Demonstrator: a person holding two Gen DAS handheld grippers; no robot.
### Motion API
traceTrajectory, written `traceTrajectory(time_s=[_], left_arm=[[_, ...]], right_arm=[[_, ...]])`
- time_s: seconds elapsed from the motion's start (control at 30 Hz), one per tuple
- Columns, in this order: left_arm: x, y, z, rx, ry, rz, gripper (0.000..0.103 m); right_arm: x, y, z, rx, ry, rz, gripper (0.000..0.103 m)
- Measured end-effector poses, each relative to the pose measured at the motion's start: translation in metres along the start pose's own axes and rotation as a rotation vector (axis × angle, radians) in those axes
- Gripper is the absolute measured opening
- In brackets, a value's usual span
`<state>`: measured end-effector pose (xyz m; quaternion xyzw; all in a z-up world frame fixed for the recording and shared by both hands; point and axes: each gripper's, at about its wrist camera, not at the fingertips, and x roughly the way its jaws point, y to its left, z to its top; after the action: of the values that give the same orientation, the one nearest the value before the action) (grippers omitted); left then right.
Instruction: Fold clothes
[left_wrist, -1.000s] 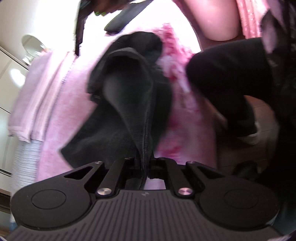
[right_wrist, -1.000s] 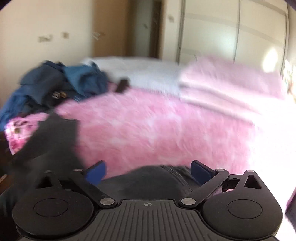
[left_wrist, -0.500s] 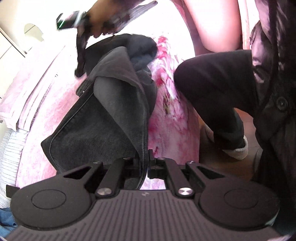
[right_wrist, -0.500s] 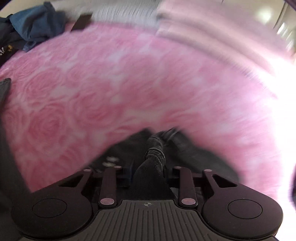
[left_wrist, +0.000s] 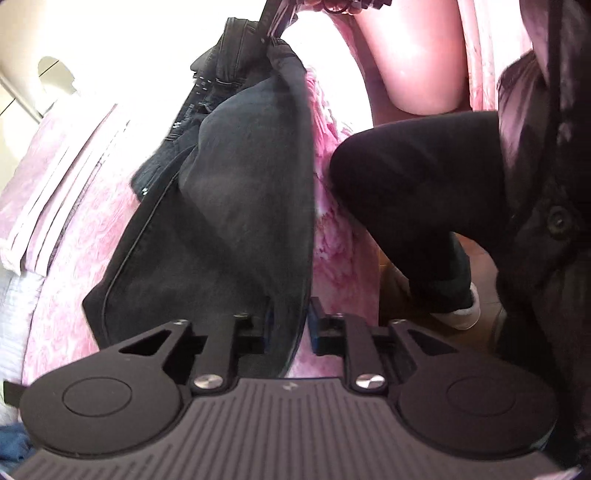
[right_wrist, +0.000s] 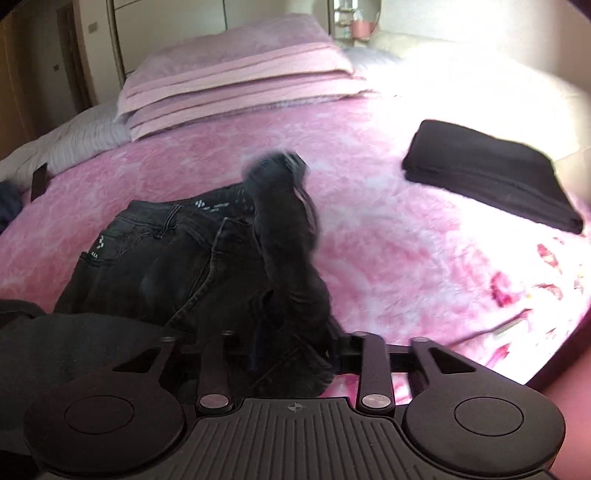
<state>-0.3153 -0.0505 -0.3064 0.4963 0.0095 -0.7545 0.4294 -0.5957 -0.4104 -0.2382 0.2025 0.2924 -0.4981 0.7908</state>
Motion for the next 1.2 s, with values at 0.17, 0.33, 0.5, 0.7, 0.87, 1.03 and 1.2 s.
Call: traceTrajectory(time_s=[0.17, 0.33, 0.5, 0.7, 0.87, 1.03, 1.2], left_arm=[[-0.018, 0.022, -0.011, -0.150, -0.028, 0.009, 0.026], [-0.023, 0.058, -0.032, -0.257, -0.015, 0.118, 0.028], [-0.021, 0.094, -0.058, -0.354, 0.017, 0.215, 0.038], [-0.004, 0.132, -0.099, -0.475, 0.079, 0.274, 0.039], [0.004, 0.154, -0.115, -0.513, 0.087, 0.322, 0.039], [0.010, 0.170, -0.111, -0.512, 0.070, 0.392, 0.039], [-0.002, 0.185, -0.103, -0.522, 0.045, 0.476, 0.039]], right_arm=[[-0.052, 0.056, 0.032, -0.246, -0.278, -0.017, 0.065], [0.007, 0.127, 0.087, -0.559, -0.164, 0.342, 0.085], [0.134, 0.186, 0.125, -0.773, 0.166, 0.500, 0.085], [0.259, 0.198, 0.146, -0.822, 0.433, 0.571, 0.085], [0.271, 0.179, 0.151, -0.678, 0.482, 0.689, 0.047], [0.197, 0.190, 0.151, -0.772, 0.195, 0.622, 0.011], [0.161, 0.140, 0.230, -0.489, -0.170, 0.475, 0.000]])
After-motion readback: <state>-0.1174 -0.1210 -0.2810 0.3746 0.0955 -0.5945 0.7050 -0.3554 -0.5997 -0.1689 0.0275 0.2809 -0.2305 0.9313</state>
